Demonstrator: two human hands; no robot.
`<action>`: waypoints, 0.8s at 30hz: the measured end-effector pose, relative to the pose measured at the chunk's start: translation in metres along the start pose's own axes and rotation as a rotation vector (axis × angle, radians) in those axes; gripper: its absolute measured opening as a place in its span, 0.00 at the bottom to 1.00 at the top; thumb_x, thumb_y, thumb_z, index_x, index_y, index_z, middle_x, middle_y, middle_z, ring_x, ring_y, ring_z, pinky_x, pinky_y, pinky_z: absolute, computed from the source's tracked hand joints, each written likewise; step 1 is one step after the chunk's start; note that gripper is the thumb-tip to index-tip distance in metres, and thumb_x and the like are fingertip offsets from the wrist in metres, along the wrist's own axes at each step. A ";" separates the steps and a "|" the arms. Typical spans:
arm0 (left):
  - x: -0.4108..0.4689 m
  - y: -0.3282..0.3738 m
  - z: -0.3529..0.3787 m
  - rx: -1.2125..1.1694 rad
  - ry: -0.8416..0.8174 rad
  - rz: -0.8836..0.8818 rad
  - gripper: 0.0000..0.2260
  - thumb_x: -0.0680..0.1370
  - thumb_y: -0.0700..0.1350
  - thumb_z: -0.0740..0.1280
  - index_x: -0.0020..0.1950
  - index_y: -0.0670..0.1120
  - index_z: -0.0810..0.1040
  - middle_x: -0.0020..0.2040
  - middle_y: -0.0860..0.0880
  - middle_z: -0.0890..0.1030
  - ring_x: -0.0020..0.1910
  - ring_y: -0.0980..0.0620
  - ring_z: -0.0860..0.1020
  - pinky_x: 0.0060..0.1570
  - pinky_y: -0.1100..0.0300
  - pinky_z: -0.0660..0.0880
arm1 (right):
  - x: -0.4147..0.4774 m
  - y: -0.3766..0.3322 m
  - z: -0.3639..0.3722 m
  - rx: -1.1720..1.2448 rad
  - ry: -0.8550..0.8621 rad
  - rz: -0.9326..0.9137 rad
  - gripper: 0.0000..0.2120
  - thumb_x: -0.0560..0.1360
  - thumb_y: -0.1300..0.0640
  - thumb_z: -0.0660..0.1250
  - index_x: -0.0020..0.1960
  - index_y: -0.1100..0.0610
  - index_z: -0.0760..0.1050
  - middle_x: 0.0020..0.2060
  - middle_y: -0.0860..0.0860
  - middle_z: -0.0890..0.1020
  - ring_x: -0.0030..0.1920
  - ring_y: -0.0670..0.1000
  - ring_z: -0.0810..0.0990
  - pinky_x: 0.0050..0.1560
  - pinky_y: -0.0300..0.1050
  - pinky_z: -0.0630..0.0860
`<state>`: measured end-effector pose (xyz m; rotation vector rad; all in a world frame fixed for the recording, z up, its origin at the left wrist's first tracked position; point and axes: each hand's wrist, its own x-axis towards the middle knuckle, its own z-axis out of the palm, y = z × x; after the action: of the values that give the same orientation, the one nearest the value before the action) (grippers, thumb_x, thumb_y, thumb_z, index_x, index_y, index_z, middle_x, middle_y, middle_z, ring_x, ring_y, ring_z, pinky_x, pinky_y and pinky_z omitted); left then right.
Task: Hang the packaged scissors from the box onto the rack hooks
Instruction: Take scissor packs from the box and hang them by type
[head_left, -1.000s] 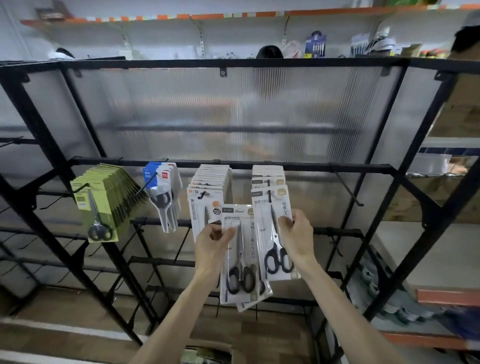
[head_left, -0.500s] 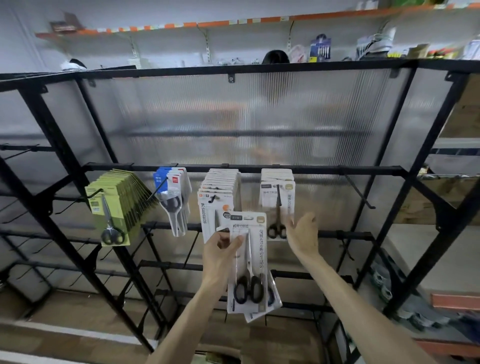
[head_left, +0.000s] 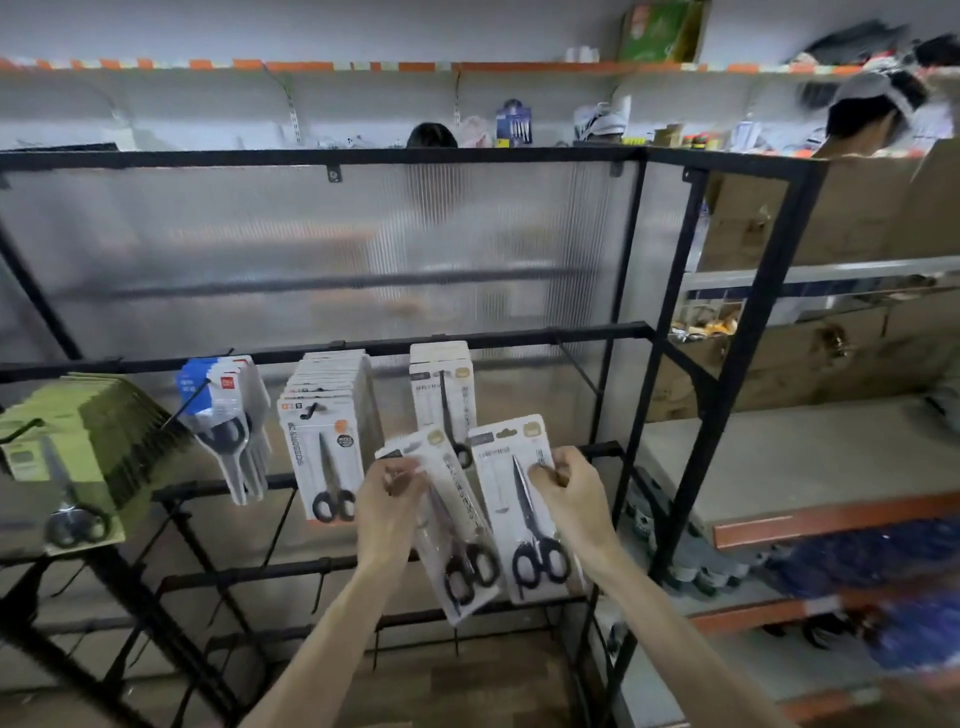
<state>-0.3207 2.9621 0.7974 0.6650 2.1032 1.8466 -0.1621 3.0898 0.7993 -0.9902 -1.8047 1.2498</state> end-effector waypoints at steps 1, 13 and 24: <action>0.001 0.001 -0.002 -0.013 0.000 0.002 0.06 0.79 0.36 0.70 0.51 0.47 0.78 0.48 0.52 0.81 0.46 0.57 0.78 0.43 0.68 0.74 | 0.000 -0.001 -0.004 -0.014 0.002 -0.001 0.03 0.78 0.56 0.68 0.49 0.55 0.74 0.45 0.54 0.82 0.44 0.53 0.80 0.44 0.47 0.76; -0.006 -0.009 -0.030 -0.022 0.070 -0.008 0.11 0.78 0.35 0.69 0.46 0.49 0.69 0.48 0.46 0.82 0.42 0.49 0.80 0.33 0.58 0.76 | 0.003 -0.047 0.043 0.070 -0.066 -0.049 0.05 0.79 0.56 0.68 0.53 0.57 0.75 0.47 0.48 0.82 0.48 0.48 0.81 0.39 0.30 0.75; -0.003 -0.001 -0.040 -0.039 0.092 -0.030 0.10 0.78 0.34 0.70 0.49 0.45 0.69 0.47 0.50 0.80 0.41 0.54 0.79 0.30 0.66 0.74 | 0.019 -0.052 0.066 0.061 -0.056 0.013 0.05 0.79 0.56 0.67 0.53 0.56 0.73 0.47 0.49 0.81 0.47 0.49 0.81 0.39 0.38 0.73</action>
<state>-0.3375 2.9259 0.8027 0.5462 2.1147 1.9313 -0.2381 3.0681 0.8332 -0.9432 -1.7947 1.3446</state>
